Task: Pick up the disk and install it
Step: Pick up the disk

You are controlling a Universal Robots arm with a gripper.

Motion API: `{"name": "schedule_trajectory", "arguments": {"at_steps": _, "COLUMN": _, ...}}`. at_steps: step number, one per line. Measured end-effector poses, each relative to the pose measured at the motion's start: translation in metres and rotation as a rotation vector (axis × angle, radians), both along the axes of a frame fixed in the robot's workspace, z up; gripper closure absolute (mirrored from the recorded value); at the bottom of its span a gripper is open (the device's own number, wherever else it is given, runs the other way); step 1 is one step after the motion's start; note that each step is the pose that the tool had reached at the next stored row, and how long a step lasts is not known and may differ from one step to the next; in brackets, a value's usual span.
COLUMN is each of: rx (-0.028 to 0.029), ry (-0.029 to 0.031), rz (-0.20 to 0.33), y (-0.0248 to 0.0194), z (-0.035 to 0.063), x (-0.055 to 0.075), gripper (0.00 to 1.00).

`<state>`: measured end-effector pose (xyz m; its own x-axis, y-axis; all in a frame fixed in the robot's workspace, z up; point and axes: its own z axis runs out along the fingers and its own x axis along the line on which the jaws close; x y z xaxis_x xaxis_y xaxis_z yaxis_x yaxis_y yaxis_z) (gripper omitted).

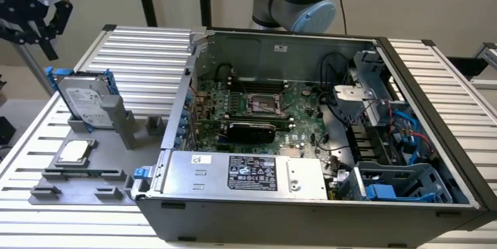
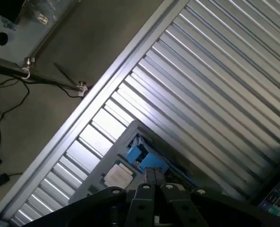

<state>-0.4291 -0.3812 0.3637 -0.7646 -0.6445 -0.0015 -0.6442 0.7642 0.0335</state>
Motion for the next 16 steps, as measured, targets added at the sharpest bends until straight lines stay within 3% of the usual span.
{"name": "schedule_trajectory", "arguments": {"at_steps": 16, "rx": -0.0001, "ry": -0.0046, "rz": 0.291, "y": 0.0000, "z": -0.0031, "x": 0.0000, "gripper": 1.00}}
